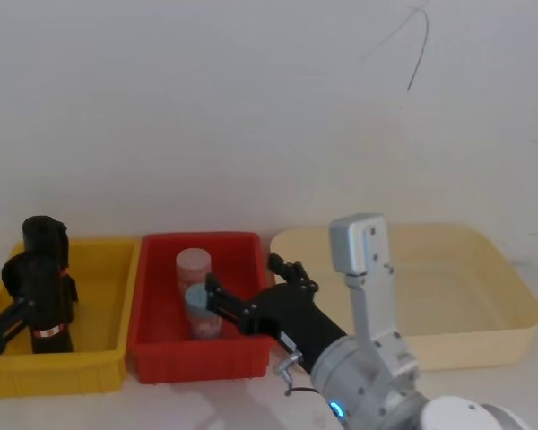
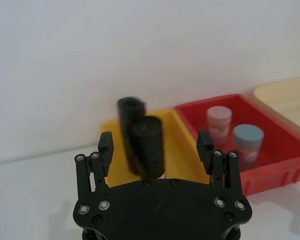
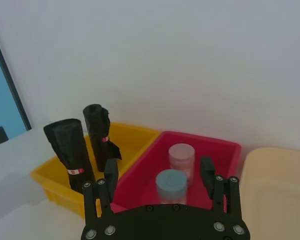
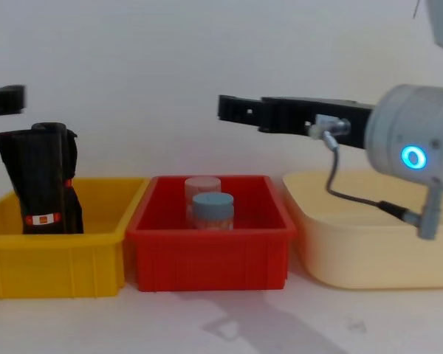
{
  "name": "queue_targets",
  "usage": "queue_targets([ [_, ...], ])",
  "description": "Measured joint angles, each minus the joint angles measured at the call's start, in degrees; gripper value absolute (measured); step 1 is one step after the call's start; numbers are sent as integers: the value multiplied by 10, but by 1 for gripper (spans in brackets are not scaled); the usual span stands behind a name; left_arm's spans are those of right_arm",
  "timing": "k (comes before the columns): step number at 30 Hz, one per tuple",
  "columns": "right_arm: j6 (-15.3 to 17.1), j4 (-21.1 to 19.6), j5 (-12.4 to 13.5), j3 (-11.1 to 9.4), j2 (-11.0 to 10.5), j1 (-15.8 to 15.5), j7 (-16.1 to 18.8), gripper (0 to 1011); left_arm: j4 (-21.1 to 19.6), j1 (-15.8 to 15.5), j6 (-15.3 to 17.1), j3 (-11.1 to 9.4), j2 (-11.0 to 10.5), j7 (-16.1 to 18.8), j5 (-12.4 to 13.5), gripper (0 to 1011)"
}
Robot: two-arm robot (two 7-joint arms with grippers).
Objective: Pick up the garbage bag with the one hand and transfer it to the other hand.
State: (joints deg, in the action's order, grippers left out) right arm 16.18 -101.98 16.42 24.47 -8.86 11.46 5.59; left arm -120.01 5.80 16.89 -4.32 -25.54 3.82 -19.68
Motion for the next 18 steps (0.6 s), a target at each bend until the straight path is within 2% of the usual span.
queue_targets([
  [4, 1, 13, -8, 10, 15, 11, -5, 1001, 6, 24, -20, 27, 4, -3, -12, 1001],
  [8, 0, 21, -12, 15, 24, 16, -6, 1001, 17, 34, -32, 42, 6, -9, -20, 1001],
  [13, -1, 26, -13, 17, 30, 18, -7, 1001, 33, 35, -41, 50, 6, -19, -27, 1001],
  [18, -3, 30, -13, 15, 35, 18, -7, 1001, 58, 19, -46, 49, 3, -40, -36, 1001],
])
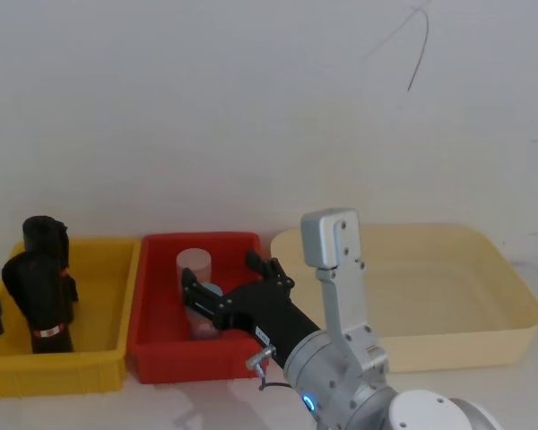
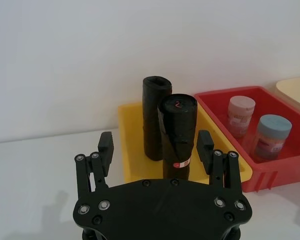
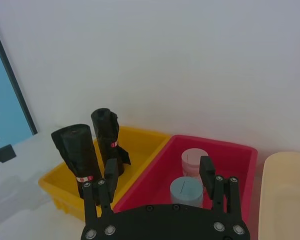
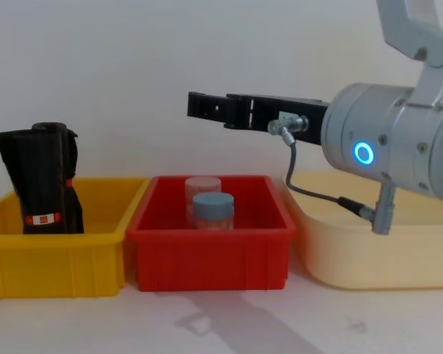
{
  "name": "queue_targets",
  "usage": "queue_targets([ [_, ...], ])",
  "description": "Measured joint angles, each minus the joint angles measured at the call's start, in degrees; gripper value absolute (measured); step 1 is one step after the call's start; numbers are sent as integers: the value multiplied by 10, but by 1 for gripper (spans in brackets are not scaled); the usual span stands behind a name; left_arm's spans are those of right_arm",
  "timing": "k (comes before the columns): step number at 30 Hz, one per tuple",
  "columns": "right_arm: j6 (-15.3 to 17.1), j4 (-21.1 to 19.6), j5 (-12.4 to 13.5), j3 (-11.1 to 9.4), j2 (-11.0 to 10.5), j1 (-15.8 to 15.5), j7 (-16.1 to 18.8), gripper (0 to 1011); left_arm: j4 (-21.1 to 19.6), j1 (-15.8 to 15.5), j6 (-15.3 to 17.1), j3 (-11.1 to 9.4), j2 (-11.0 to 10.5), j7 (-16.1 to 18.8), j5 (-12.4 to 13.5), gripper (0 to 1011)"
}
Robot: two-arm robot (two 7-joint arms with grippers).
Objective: Pick up the garbage bag with the one hand and transfer it to the other hand.
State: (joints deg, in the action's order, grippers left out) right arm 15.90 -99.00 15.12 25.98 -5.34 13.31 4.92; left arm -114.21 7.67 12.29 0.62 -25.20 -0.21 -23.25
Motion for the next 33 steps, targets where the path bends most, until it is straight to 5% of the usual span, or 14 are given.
queue_targets([
  [18, -1, 25, 1, -11, 10, 3, 10, 1001, 143, -124, -4, -52, 15, -73, -14, 1001],
  [33, -14, 49, -2, -25, 25, 8, 9, 1001, 222, -199, 2, -88, 30, -112, -5, 1001],
])
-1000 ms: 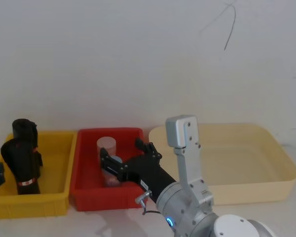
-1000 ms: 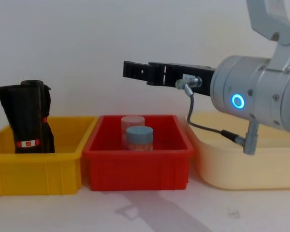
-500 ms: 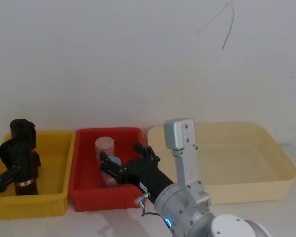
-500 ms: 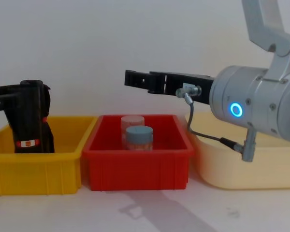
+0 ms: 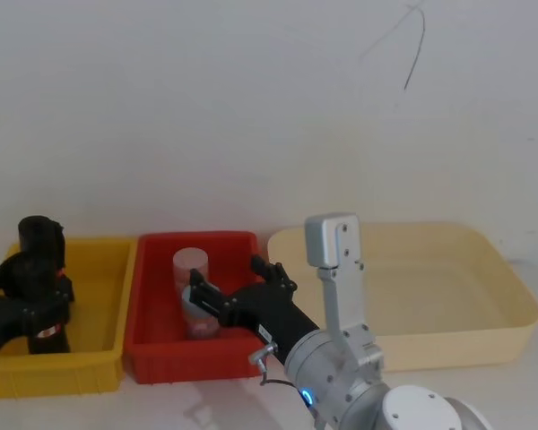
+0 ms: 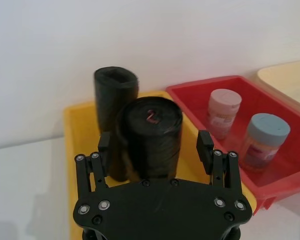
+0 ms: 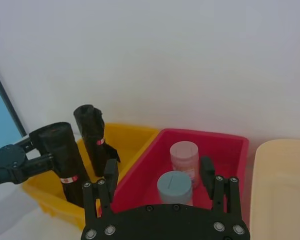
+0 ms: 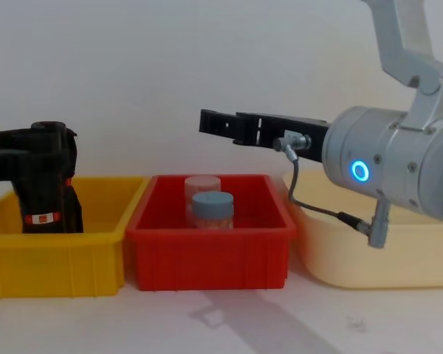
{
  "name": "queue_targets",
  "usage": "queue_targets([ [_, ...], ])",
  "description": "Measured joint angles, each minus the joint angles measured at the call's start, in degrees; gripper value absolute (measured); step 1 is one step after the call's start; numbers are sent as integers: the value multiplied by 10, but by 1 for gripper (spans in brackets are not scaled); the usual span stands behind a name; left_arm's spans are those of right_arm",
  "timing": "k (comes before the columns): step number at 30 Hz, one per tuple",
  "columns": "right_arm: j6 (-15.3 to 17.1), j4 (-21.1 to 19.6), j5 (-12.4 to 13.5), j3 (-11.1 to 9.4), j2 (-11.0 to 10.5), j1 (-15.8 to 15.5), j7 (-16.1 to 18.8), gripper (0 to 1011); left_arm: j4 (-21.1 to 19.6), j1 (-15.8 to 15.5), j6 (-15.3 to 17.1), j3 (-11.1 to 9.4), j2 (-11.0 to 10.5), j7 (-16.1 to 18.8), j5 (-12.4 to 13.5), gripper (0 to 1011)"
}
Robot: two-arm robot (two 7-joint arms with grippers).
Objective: Pick up the garbage bag with the one hand and transfer it to the other hand.
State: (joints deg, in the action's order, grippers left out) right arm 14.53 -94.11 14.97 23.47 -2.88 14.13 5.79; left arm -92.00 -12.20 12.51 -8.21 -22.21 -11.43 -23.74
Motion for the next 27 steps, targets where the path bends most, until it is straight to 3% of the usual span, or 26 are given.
queue_targets([
  [11, -3, 5, 1, -11, 1, 0, 5, 1001, 37, -35, 1, -19, 8, -25, -3, 962],
  [27, -1, 7, 3, -18, 0, -1, 12, 1002, 55, -53, 2, -29, 13, -39, -5, 542],
])
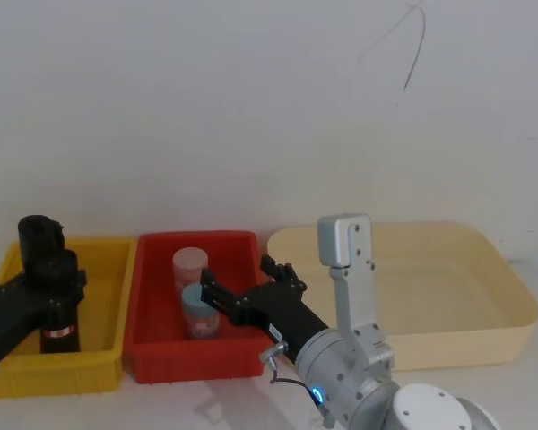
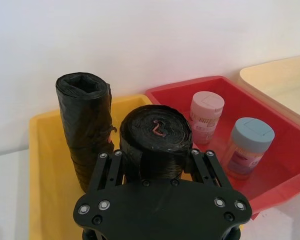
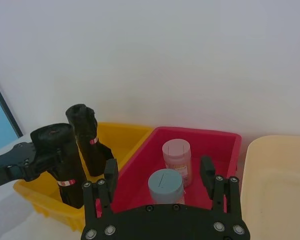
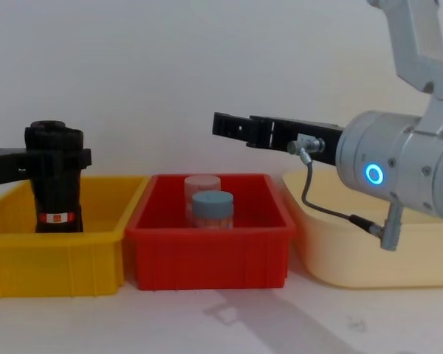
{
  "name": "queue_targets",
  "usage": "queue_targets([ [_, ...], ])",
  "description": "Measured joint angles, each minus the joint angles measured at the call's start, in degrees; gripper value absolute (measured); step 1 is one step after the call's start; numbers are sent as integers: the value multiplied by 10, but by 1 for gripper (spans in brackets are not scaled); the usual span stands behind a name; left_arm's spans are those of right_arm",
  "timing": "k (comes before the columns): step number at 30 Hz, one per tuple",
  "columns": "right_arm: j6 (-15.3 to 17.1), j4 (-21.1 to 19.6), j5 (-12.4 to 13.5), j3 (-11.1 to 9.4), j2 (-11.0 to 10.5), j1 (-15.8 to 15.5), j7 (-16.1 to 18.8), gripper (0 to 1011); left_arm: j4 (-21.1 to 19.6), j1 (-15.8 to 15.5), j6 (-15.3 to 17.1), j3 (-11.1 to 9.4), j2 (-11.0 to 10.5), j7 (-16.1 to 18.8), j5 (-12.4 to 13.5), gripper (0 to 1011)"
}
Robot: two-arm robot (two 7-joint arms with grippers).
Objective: Pick up the garbage bag with the one hand and transfer it to the other hand.
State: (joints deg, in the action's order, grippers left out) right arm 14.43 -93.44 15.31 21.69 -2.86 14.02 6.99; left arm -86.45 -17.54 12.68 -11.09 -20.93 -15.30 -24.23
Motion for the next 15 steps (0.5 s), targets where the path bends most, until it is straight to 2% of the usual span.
queue_targets([
  [7, 0, 0, 0, -1, 0, 0, 2, 1001, 3, -3, 0, -1, 1, -2, 0, 504],
  [15, 1, 0, 1, -1, 0, 0, 2, 1001, 5, -5, 0, -3, 1, -3, -1, 504],
])
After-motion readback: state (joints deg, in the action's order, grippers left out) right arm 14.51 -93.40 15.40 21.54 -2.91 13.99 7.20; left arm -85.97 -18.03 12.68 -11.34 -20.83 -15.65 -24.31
